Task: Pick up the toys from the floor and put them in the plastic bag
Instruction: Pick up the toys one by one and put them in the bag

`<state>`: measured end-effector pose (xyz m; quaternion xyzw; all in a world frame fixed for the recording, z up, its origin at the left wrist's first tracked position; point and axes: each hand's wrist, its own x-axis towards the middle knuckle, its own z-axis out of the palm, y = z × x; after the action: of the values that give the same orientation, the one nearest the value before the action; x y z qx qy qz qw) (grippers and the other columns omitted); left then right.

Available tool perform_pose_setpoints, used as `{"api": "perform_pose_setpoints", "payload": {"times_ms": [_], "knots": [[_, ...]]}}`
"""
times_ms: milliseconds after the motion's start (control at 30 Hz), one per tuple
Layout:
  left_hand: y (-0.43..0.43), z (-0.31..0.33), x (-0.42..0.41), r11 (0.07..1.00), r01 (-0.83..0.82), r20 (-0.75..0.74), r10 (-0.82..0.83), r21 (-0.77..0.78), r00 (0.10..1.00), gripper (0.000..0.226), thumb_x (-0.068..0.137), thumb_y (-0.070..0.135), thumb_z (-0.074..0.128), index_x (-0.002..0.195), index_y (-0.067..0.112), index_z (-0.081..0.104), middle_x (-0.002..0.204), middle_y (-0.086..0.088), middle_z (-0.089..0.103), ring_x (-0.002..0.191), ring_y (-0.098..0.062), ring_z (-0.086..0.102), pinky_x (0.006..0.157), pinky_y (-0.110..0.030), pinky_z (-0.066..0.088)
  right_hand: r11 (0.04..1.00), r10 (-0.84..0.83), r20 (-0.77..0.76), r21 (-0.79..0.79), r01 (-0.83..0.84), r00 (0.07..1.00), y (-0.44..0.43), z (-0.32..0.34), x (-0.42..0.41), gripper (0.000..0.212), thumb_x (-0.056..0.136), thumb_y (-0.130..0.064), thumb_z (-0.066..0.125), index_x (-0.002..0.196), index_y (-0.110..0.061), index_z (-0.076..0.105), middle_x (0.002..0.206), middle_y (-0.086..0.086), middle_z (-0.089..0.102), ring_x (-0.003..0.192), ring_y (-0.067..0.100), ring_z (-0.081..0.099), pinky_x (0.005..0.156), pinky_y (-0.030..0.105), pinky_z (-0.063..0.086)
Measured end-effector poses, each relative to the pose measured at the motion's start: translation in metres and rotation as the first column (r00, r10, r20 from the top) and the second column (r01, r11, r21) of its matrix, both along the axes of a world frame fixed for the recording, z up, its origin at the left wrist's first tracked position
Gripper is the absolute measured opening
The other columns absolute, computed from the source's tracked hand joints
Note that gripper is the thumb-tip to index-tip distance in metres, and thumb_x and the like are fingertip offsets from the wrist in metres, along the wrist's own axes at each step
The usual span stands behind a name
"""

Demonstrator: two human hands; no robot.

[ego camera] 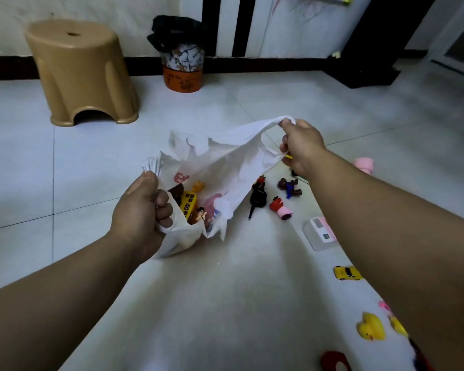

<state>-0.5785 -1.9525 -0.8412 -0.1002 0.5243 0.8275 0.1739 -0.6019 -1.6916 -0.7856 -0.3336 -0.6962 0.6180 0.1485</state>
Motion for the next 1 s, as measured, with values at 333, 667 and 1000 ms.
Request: {"api": "perform_pose_setpoints", "payload": {"times_ms": [333,667,1000], "knots": [[0.024,-0.015,0.049,0.972,0.027,-0.078,-0.046,-0.235,0.996,0.031,0.101,0.032,0.037,0.075,0.018,0.049,0.055,0.002,0.04,0.045,-0.013,0.032,0.054,-0.032,0.024,0.963,-0.061,-0.077,-0.267,0.038,0.995,0.037,-0.063,0.047,0.028,0.088,-0.032,0.048,0.111,-0.024,0.062,0.114,0.002,0.066,0.102,0.016,0.06,0.091,0.037,0.039],[0.04,-0.018,0.058,0.966,0.021,-0.088,-0.045,-0.258,0.995,0.021,0.1,0.026,0.04,0.092,0.02,0.058,0.059,0.001,0.046,0.046,-0.011,0.038,0.049,-0.028,0.032,0.771,-0.089,0.723,0.486,-0.413,0.685,0.137,-0.192,0.125,0.079,0.083,-0.035,0.066,0.148,-0.017,0.026,0.154,0.011,0.028,0.139,0.03,0.03,0.111,0.041,0.032],[0.058,-0.024,0.068,0.942,-0.006,-0.09,-0.026,-0.335,0.996,0.028,0.1,0.027,0.038,0.084,0.029,0.062,0.056,0.003,0.047,0.043,-0.009,0.038,0.053,-0.03,0.028,0.552,-0.1,0.722,0.613,-0.565,0.685,0.124,-0.216,0.136,0.08,0.074,-0.057,0.066,0.142,-0.028,0.035,0.153,0.006,0.028,0.141,0.033,0.02,0.106,0.054,0.033]]}}
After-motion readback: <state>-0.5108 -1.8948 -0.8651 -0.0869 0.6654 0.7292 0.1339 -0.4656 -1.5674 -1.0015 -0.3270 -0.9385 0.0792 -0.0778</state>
